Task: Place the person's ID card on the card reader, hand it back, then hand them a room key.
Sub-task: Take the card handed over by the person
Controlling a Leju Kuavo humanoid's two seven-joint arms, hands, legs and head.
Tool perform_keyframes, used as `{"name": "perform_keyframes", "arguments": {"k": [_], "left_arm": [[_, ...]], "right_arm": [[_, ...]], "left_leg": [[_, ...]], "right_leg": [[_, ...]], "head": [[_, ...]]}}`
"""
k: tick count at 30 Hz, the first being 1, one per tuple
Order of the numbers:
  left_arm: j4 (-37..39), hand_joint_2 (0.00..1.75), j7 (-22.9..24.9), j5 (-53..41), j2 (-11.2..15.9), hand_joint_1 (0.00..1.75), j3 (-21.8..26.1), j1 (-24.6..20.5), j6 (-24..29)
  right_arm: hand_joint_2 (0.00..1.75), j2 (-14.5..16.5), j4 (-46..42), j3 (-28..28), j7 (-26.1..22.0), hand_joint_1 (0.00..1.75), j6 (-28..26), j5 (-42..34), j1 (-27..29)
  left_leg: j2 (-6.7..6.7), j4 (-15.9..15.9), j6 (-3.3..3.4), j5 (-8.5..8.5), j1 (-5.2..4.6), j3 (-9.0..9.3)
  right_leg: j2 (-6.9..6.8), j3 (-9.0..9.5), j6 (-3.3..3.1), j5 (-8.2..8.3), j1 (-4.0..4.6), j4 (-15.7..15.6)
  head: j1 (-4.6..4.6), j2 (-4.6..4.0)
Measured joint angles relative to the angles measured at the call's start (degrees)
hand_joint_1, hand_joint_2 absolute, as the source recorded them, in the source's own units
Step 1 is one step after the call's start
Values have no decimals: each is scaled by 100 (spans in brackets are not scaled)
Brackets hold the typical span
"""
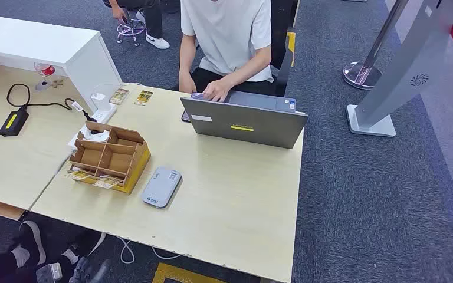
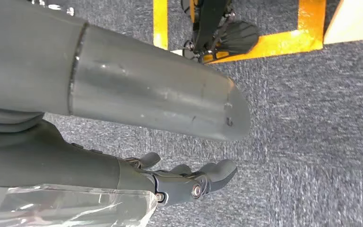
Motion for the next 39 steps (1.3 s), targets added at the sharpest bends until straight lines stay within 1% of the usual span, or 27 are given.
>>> {"name": "perform_keyframes", "arguments": {"k": [2, 8, 12, 16, 20, 24, 30, 39], "left_arm": [[-212, 175, -52, 39, -42, 0, 38, 22, 30], [-1368, 175, -337, 244, -244, 0, 253, 141, 176], [-2031, 175, -522, 286, -316, 0, 302, 193, 206], [-2919, 175, -685, 114, -405, 0, 299, 171, 271], [-3557, 175, -790, -308, -384, 0, 150, 48, 528], [-3771, 175, -763, -934, -251, 0, -98, -238, 853], [-3785, 175, -531, -1827, -36, 0, -498, -740, 1195], [-3438, 175, -43, -3210, 310, 0, -1207, -1592, 1589]], "right_arm": [[0, 5, 12, -73, -6, 0, -12, 52, -14], [0, 49, 74, -460, -28, 0, -99, 335, -83], [0, 52, 96, -607, -25, 0, -156, 545, -98], [0, 64, 127, -773, -17, 0, -192, 760, -131], [0, 83, 161, -895, -7, 0, -201, 955, -168], [0, 97, 192, -947, -3, 0, -201, 1120, -208], [0, 119, 225, -966, 9, 0, -200, 1297, -248], [0, 150, 271, -966, 69, 0, -196, 1521, -316]], "left_leg": [[0, 0, 0, 0, 0, 0], [0, 0, -1, 1, 0, 0], [-1, 1, 2, 5, 1, -1], [0, 0, 4, 8, 0, 0], [1, 1, 7, 12, -1, 1], [1, 1, 4, 19, -1, 1], [2, 1, 0, 25, 1, 0], [4, 3, 1, 29, 0, -2]], "right_leg": [[0, 0, 0, 0, 0, 0], [0, 0, 0, 0, 0, 1], [-2, -3, -1, 1, 0, 1], [-3, -9, -1, 2, 0, 1], [-2, -12, 2, 5, -1, 1], [-1, -13, 3, 12, -1, 1], [0, -15, 4, 20, 0, 2], [3, -10, 2, 29, -1, 2]], "head": [[-1, 0], [-1, 0], [-1, 0], [-1, 0], [2, 0], [-2, 0], [-3, 0], [-2, 0]]}}
